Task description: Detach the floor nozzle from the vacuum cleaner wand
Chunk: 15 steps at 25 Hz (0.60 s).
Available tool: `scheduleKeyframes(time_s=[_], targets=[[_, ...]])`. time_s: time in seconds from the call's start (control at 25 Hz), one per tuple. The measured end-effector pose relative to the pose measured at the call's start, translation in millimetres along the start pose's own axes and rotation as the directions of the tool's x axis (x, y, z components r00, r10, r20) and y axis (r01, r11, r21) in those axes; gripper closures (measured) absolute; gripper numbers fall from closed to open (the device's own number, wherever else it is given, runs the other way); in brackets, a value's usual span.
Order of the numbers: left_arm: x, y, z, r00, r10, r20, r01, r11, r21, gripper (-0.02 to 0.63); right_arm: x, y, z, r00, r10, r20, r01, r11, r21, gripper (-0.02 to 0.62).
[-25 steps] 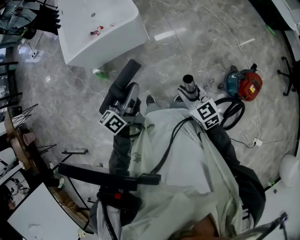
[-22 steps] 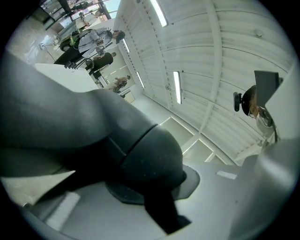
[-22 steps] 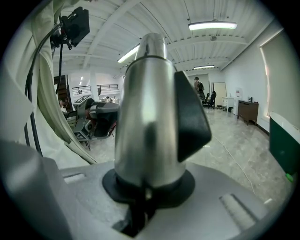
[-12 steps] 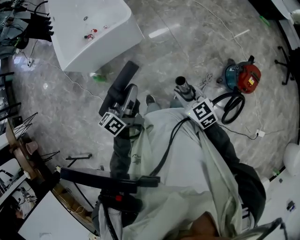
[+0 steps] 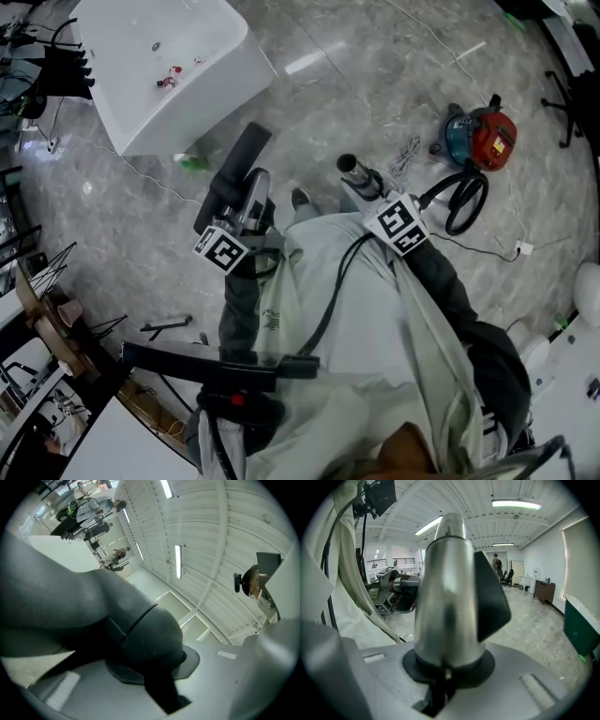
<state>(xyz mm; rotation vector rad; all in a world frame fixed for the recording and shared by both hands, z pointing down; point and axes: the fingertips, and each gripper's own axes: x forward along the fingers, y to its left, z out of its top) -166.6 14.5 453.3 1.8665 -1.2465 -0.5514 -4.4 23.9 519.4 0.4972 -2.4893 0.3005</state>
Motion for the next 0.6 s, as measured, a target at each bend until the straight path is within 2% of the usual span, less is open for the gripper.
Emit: scheduleKeyframes(time_s=[0.6], targets=[[-10, 9, 1, 1.0, -0.003, -0.006, 0.003, 1.0, -0.005, 0.531, 10, 11, -3, 1.0, 0.002, -0.007, -0.002, 1.0, -0.006, 0.549]])
